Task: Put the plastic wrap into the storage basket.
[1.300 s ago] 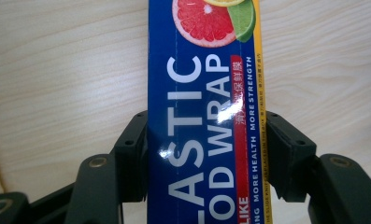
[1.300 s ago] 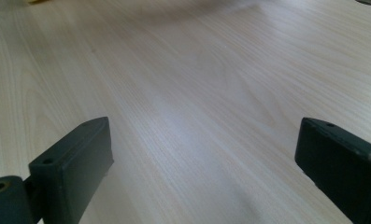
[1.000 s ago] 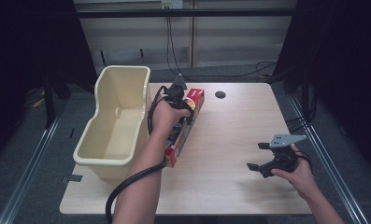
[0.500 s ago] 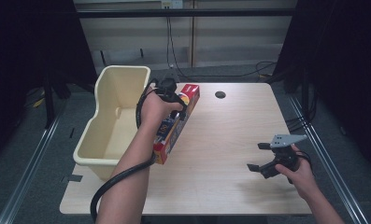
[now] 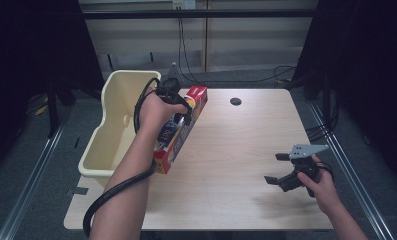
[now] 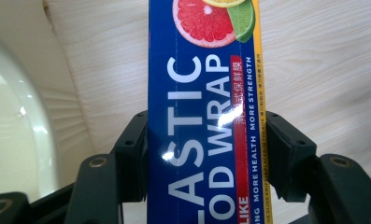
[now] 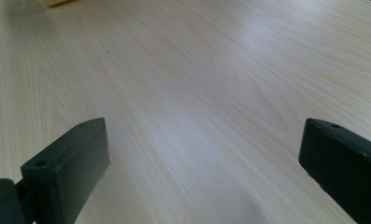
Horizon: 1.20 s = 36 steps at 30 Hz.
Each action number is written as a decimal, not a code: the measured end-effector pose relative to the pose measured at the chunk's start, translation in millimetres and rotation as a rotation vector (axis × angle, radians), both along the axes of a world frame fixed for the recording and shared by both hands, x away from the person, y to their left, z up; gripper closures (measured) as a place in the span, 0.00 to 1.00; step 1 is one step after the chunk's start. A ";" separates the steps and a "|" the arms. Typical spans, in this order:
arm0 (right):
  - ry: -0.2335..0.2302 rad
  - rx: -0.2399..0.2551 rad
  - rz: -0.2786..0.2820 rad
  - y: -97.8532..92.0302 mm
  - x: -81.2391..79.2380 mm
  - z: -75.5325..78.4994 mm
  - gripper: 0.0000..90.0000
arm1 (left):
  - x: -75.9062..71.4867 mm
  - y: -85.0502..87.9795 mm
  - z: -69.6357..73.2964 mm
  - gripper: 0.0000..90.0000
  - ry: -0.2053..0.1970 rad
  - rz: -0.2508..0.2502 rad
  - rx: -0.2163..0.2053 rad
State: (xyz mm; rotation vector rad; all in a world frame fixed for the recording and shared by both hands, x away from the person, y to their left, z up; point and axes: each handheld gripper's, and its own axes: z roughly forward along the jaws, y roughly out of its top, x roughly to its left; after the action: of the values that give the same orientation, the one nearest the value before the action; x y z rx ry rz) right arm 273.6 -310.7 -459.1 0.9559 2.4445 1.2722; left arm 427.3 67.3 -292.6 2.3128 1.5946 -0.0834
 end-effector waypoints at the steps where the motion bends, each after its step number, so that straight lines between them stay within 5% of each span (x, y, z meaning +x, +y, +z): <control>1: -0.001 -0.002 0.002 0.3 0.1 -0.2 0.02 | -0.3 1.7 4.7 0.46 -0.004 0.003 0.004; 36: -0.003 -0.008 0.008 3.2 -0.7 -0.8 0.02 | -5.4 37.9 47.3 0.46 -0.009 0.063 0.001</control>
State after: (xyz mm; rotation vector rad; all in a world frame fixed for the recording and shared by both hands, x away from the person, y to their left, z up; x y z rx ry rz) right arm 272.9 -307.6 -459.9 0.9420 2.4514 1.2641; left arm 421.8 105.1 -245.2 2.2582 1.6620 -0.0577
